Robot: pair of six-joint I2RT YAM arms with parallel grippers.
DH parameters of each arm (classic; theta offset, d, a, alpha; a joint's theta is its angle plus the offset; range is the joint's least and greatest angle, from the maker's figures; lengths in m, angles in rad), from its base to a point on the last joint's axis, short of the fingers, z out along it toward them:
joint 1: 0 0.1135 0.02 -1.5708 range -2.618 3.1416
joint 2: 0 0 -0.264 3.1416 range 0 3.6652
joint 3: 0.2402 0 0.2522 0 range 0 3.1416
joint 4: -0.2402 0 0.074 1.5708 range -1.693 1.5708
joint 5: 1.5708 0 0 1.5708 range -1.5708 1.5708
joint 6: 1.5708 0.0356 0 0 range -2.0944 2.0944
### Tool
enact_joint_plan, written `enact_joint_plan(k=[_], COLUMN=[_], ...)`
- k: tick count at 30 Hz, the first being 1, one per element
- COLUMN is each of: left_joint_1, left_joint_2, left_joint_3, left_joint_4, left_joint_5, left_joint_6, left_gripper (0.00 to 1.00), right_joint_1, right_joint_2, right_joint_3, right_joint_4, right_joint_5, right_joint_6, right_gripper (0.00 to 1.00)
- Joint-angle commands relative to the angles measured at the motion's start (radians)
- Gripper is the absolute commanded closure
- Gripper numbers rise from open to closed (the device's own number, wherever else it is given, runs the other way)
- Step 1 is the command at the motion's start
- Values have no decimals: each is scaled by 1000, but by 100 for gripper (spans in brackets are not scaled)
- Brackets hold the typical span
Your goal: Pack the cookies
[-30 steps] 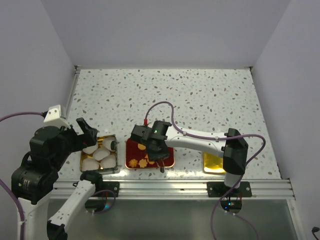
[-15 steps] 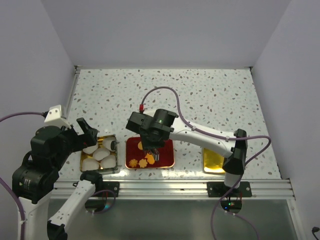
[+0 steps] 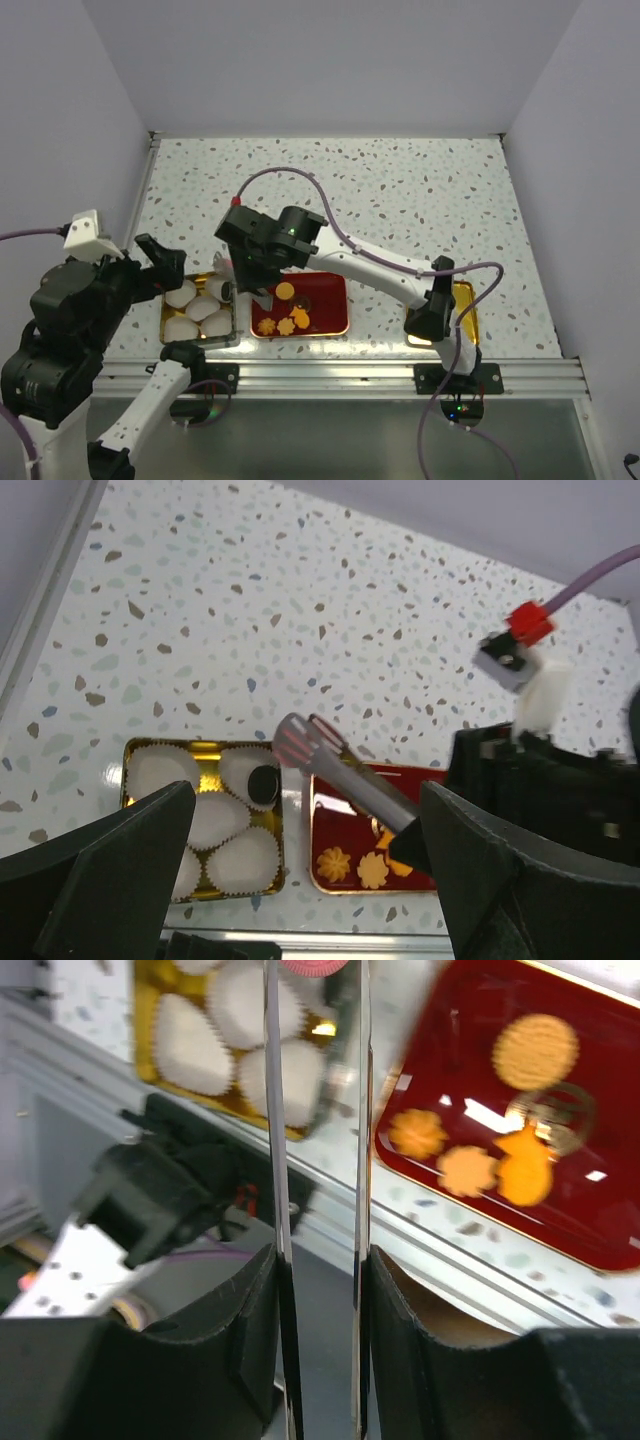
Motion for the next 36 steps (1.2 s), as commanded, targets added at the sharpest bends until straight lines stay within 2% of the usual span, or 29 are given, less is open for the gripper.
enact_joint_plan(k=[1, 6, 13, 21, 29, 36], left_joint_1=[-6, -6, -6, -6, -6, -6], left_joint_2=[-48, -83, -72, -66, -80, -81], left_joint_3=[88, 131, 179, 216, 225, 206], left_joint_4=[103, 141, 52, 15, -28, -14], left_joint_5=[7, 5, 13, 5, -21, -19], left_joint_6=[8, 17, 9, 21, 25, 15], left_gripper=[0, 0, 0, 0, 0, 0], right_joint_1=[8, 9, 11, 11, 6, -6], right_joint_2=[58, 124, 224, 268, 268, 251], right_joint_3=[89, 83, 116, 132, 136, 123], right_joint_4=[153, 301, 448, 482, 394, 362], right_joint_5=[-144, -251, -348, -357, -272, -238], right_joint_6=[8, 57, 116, 134, 91, 59], right_gripper=[63, 63, 63, 63, 62, 55])
